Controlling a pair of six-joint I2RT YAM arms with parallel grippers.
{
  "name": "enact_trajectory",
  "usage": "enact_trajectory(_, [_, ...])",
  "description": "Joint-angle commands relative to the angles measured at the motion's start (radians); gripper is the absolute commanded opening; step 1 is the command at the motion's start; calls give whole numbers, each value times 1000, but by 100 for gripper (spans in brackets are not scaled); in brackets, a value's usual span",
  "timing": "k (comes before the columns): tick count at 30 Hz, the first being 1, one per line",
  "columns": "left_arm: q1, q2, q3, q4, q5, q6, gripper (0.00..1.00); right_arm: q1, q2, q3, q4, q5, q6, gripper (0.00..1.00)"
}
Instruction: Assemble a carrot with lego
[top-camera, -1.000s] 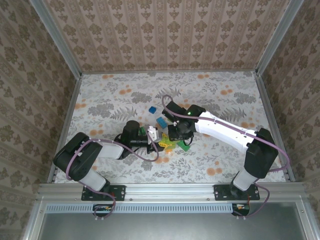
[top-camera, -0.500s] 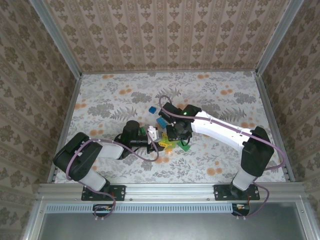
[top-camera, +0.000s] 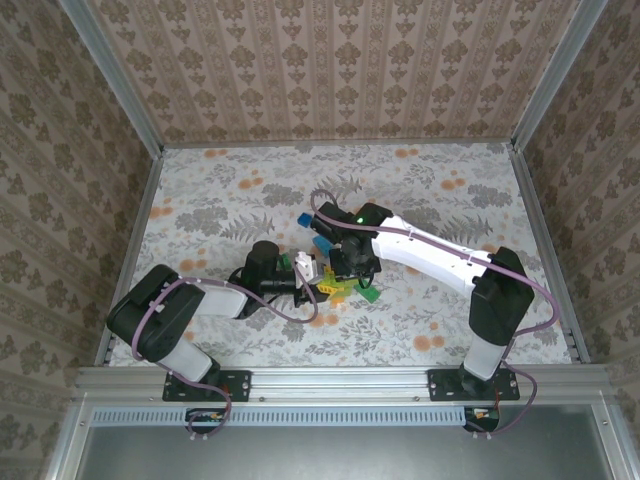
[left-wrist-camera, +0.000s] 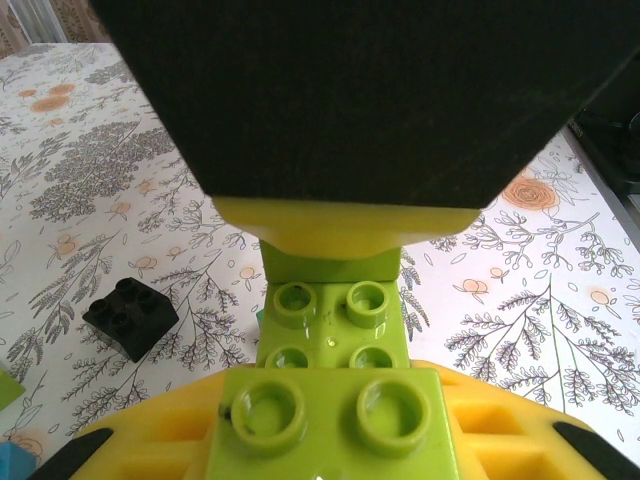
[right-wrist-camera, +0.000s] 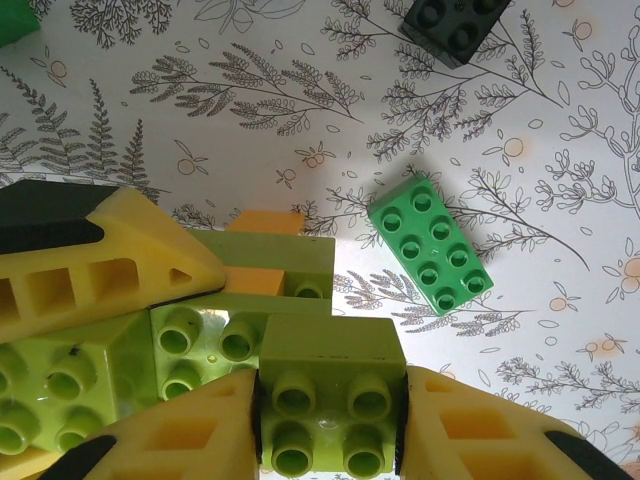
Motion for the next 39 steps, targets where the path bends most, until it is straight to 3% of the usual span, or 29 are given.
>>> enact_trajectory(1, [-5,4,-11,-16,-32,26,29,18,74,-36,-37,0,-13,34])
enact_trajectory(19, [-3,12,-2,-26,-39,24,32,29,-51,-66,106,-43,9,56])
enact_trajectory(24, [-3,8,-4,-24,-32,20,43,24,-118,-61,85,-12,6,58])
enact_trajectory(29, [-3,-3,-4,-27,-18,14,68,10,-200,-64,65,11,-2,58])
enact_trajectory(35, [-3,-5,1,-30,0,11,86,-5,-280,-83,39,39,-7,58])
enact_trajectory(39, [-2,22,11,-9,12,5,90,-19,-331,-104,25,55,-11,58])
